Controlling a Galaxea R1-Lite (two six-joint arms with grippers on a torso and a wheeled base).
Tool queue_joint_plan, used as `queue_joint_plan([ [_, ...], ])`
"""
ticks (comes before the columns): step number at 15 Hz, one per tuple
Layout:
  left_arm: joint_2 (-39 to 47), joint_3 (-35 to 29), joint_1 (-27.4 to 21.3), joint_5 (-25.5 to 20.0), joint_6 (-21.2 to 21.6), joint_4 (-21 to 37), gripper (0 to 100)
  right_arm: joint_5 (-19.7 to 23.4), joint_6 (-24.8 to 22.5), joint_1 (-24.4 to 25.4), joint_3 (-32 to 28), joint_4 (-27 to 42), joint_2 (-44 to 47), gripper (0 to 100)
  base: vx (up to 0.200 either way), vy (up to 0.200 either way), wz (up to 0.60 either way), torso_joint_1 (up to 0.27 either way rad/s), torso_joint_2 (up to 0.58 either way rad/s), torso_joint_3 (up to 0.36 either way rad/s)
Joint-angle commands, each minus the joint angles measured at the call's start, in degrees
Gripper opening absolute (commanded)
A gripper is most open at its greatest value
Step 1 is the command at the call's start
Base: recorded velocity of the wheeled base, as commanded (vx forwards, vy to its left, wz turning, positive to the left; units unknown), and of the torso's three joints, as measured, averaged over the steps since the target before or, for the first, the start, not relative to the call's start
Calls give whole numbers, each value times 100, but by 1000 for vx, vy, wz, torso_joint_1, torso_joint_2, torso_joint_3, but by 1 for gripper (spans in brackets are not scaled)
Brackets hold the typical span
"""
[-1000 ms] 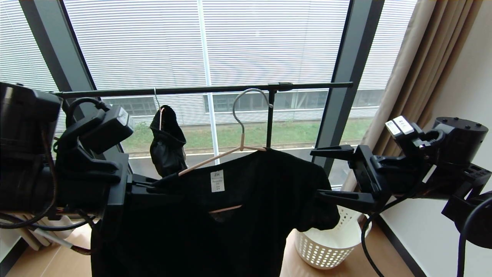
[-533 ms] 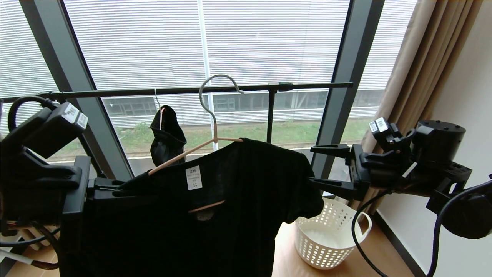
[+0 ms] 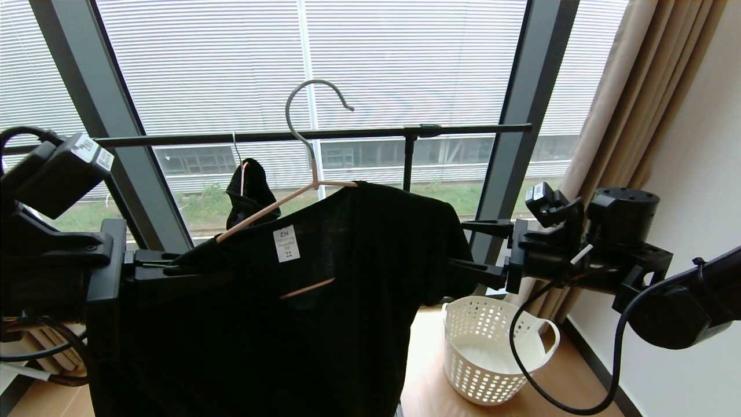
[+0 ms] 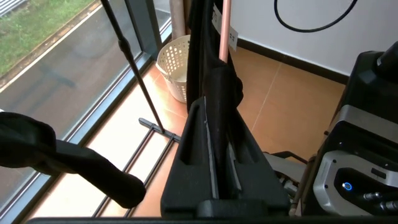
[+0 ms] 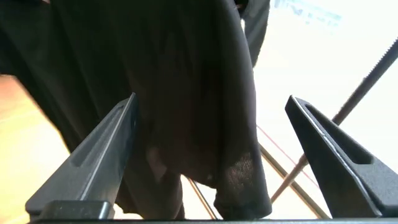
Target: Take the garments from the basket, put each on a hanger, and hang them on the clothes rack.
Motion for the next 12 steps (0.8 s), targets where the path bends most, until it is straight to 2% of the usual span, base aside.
queue_joint_plan([
  [1,17,-9,3,-1,3,-8,0,-78,-4,3,-84,-3,150,100,0,0,0,0,0,0],
  [4,17,-9,3,-1,3,-8,0,-78,-4,-15,-110,-3,194,100,0,0,0,0,0,0],
  [5,17,0,3,-1,3,-8,0,-78,-4,-24,-110,-3,203,0,0,0,0,0,0,0],
  [12,-9,97,117,-1,3,-8,0,-78,-4,-164,-216,-3,317,0,0,0,0,0,0,0],
])
